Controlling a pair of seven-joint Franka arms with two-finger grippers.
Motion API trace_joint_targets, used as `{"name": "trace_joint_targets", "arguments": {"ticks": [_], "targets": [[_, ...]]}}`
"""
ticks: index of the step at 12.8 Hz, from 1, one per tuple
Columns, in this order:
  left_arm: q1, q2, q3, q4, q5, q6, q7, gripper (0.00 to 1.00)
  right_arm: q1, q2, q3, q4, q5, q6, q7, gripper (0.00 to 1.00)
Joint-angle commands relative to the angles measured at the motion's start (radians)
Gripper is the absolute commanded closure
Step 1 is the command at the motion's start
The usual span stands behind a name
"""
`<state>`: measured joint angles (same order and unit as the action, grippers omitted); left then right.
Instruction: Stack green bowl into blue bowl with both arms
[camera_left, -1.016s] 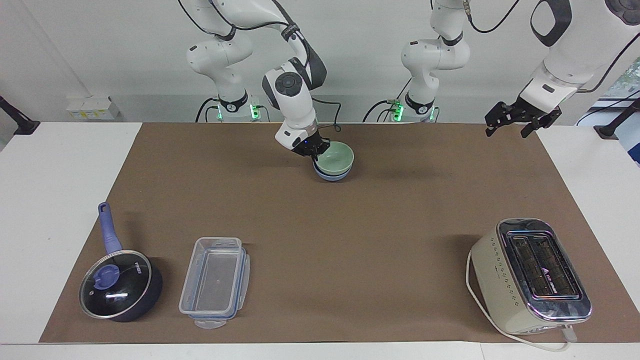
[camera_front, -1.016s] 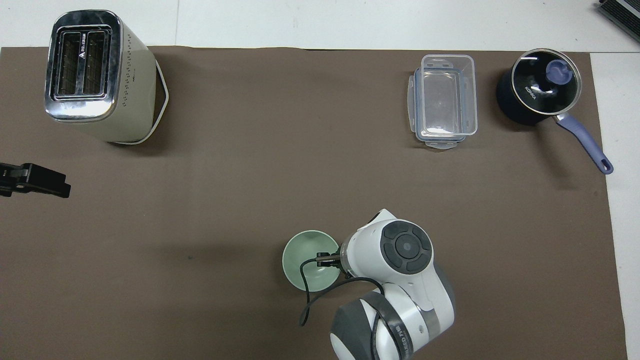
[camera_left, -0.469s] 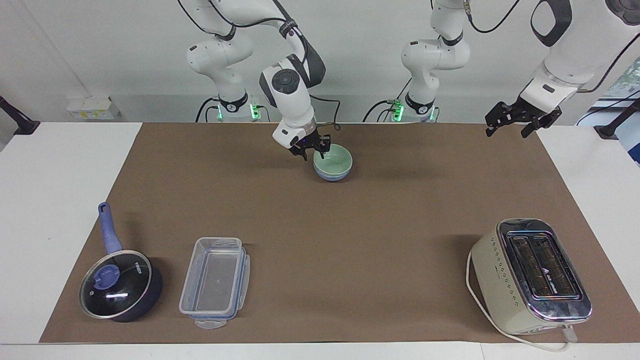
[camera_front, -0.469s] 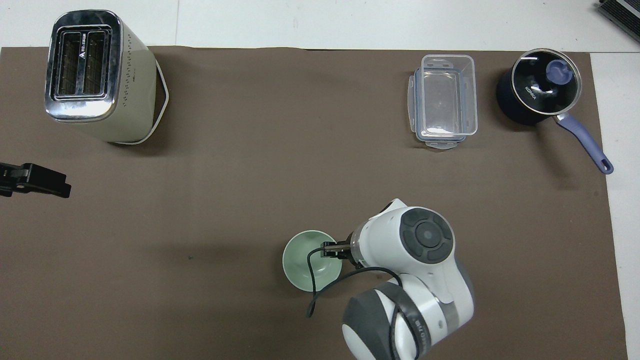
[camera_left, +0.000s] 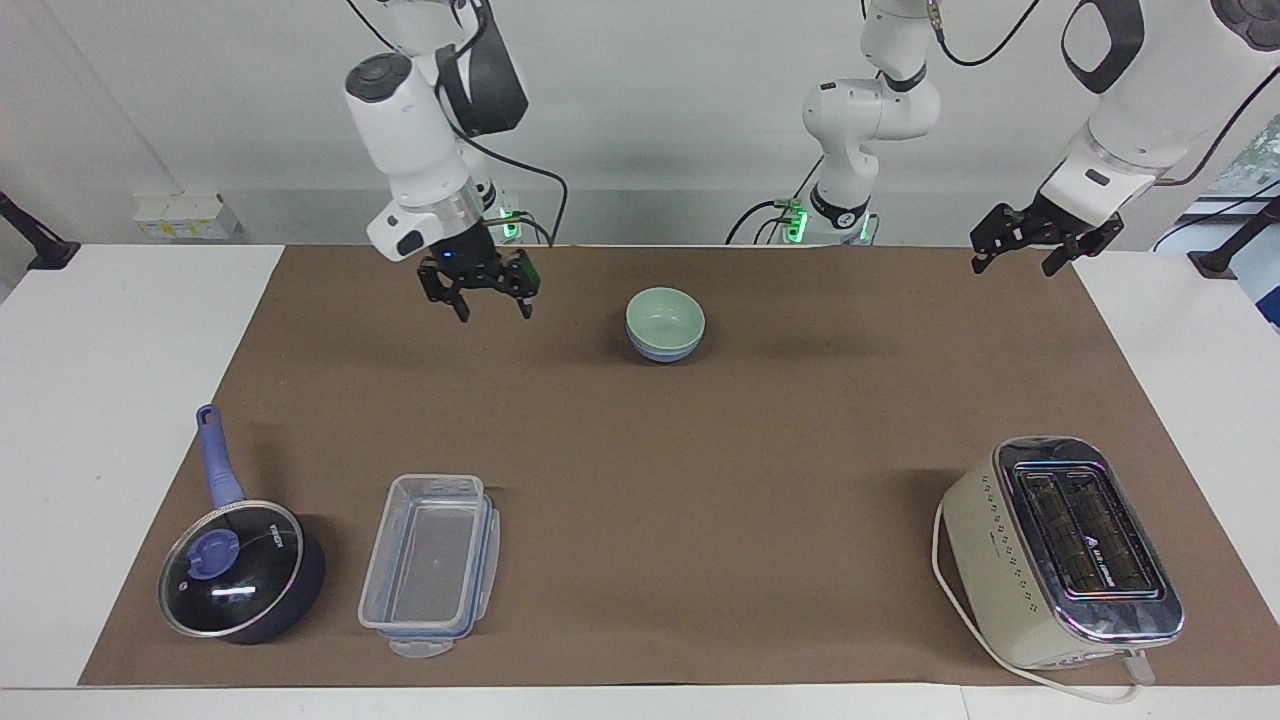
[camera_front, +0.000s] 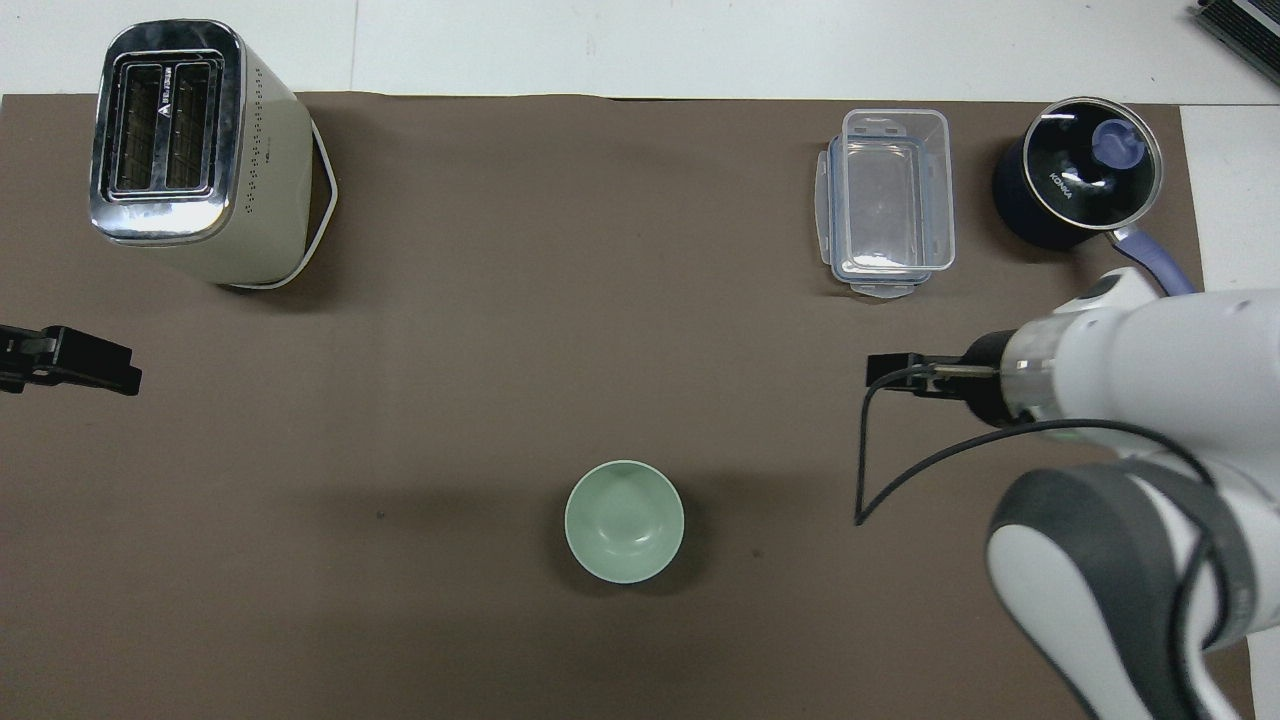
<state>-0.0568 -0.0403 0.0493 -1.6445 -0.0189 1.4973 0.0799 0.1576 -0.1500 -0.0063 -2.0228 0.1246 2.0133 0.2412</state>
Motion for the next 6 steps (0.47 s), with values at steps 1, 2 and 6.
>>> {"name": "trace_joint_targets", "arguments": {"ticks": [1, 2, 6], "targets": [[0.006, -0.013, -0.005, -0.015, 0.022, -0.006, -0.003, 0.0, -0.067, 0.033, 0.019, 0.16, -0.112, -0.114, -0.014, 0.0], [0.006, -0.013, -0.005, -0.014, 0.022, -0.006, -0.003, 0.0, -0.075, 0.043, 0.015, 0.215, -0.132, -0.163, -0.013, 0.0], [0.006, -0.015, -0.005, -0.015, 0.022, -0.006, -0.003, 0.0, -0.101, 0.128, 0.012, 0.476, -0.149, -0.401, -0.013, 0.0]]}}
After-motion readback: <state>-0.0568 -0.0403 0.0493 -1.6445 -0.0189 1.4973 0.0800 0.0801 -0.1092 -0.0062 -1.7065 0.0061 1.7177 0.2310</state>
